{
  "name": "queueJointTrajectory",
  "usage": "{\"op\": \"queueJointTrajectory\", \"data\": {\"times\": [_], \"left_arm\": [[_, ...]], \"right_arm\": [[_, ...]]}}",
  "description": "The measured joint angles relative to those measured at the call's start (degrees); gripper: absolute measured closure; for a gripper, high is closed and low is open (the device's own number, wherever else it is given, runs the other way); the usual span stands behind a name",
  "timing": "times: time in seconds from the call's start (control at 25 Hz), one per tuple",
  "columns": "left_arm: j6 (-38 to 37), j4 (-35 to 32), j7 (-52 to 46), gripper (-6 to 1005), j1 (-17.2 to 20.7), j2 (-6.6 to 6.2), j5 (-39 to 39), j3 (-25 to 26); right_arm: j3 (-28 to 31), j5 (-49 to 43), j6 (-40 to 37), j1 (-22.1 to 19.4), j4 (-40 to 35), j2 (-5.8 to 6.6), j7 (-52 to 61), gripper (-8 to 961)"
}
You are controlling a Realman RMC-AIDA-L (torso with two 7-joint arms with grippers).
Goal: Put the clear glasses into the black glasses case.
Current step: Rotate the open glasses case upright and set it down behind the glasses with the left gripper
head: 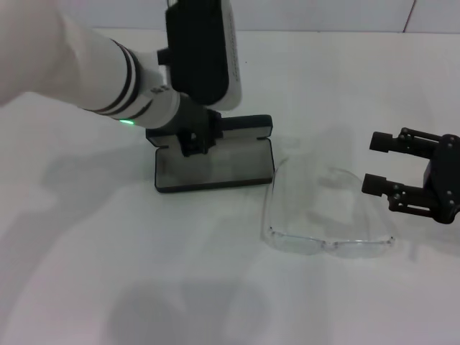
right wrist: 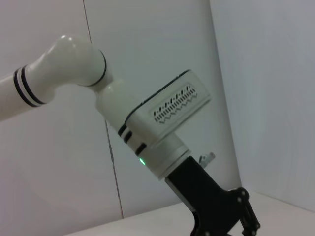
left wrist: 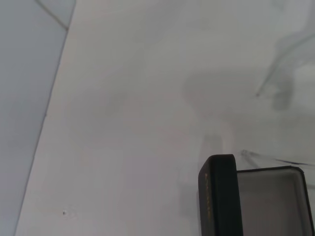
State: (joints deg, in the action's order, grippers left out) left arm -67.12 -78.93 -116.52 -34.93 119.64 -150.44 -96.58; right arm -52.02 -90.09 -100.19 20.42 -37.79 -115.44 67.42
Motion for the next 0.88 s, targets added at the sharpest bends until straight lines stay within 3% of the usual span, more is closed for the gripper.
{"op": "queueJointTrajectory", "data": {"times": [0.88], "left_arm": [[2.4,0.7,1.5,768,0.2,0.21,1.3,-1.6]], "right_arm": [[0.1,0.4,-1.0,-0.3,2.1,-0.05,-1.0,261]]}}
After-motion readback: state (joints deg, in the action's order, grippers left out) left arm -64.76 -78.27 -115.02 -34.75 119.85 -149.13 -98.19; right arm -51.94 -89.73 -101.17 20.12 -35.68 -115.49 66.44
